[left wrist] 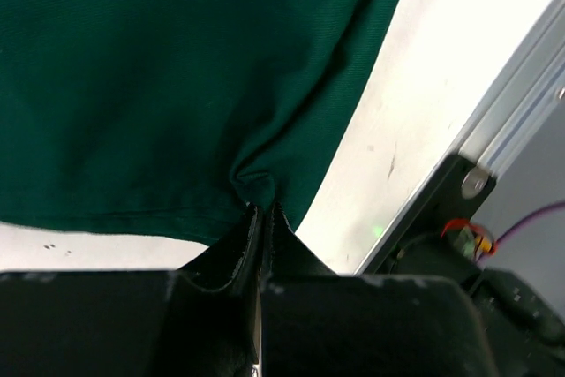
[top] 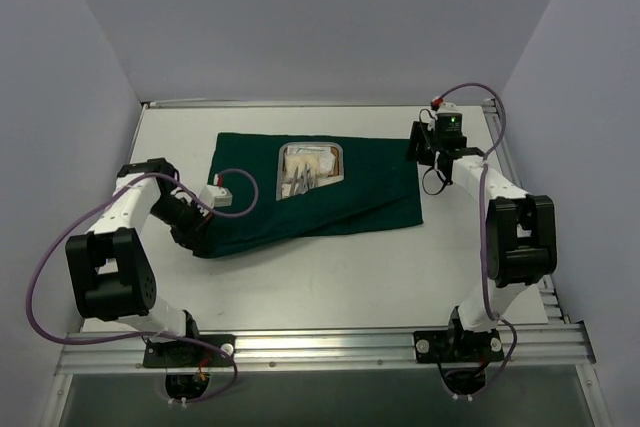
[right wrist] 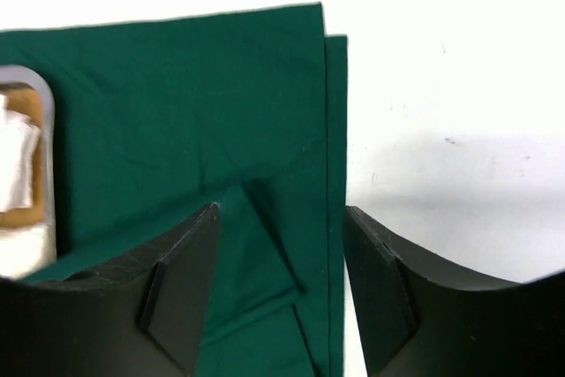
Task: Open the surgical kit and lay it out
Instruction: Open the surgical kit at the center of the board.
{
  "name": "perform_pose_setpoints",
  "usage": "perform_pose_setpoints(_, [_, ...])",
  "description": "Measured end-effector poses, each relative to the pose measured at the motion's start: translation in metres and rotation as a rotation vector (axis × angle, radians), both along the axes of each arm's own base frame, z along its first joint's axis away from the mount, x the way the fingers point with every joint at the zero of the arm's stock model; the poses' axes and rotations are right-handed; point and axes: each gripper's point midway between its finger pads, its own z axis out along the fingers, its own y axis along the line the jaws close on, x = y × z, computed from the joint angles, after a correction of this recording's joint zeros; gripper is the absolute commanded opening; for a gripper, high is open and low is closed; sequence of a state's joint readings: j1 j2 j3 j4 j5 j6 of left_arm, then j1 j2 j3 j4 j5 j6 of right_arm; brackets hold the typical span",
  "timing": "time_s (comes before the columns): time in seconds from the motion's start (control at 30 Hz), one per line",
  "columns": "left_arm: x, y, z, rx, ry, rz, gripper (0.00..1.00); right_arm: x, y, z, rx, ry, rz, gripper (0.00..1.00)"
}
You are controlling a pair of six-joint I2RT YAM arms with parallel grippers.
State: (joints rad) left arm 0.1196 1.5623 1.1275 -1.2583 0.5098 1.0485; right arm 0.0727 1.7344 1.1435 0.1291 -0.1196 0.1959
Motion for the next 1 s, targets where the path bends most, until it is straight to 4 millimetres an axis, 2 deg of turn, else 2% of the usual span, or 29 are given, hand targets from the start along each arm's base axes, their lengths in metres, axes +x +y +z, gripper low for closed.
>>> perform_pose_setpoints(0.13, [-0.019,0.012,-0.008,0.060,0.022,-0.089,0.02,0.000,-0.001,0.024,0.014,-0.051,-0.018,0.54])
perform_pose_setpoints(0.27, [-0.028,0.022,-0.008,0.112,0.002,-0.149,0.02,-0.006,0.005,0.026,0.040,-0.041,-0.040,0.55])
perform_pose_setpoints(0.37, [-0.033,0.027,-0.008,0.137,-0.001,-0.173,0.02,-0.025,0.013,0.007,0.049,0.015,-0.059,0.55])
perform_pose_setpoints(0.53, [-0.038,0.029,-0.010,0.147,0.012,-0.182,0.02,-0.079,0.044,-0.040,0.068,0.148,-0.013,0.55])
perform_pose_setpoints(0.63, [-0.038,0.029,-0.010,0.147,0.012,-0.182,0.02,-0.100,0.050,-0.058,0.096,0.205,-0.016,0.53])
perform_pose_setpoints(0.87, [-0.041,0.029,-0.012,0.143,0.020,-0.188,0.02,-0.110,0.048,-0.070,0.123,0.222,-0.062,0.52])
perform_pose_setpoints(1.0, [-0.042,0.029,-0.014,0.141,0.034,-0.189,0.02,-0.107,0.049,-0.075,0.128,0.215,-0.065,0.45])
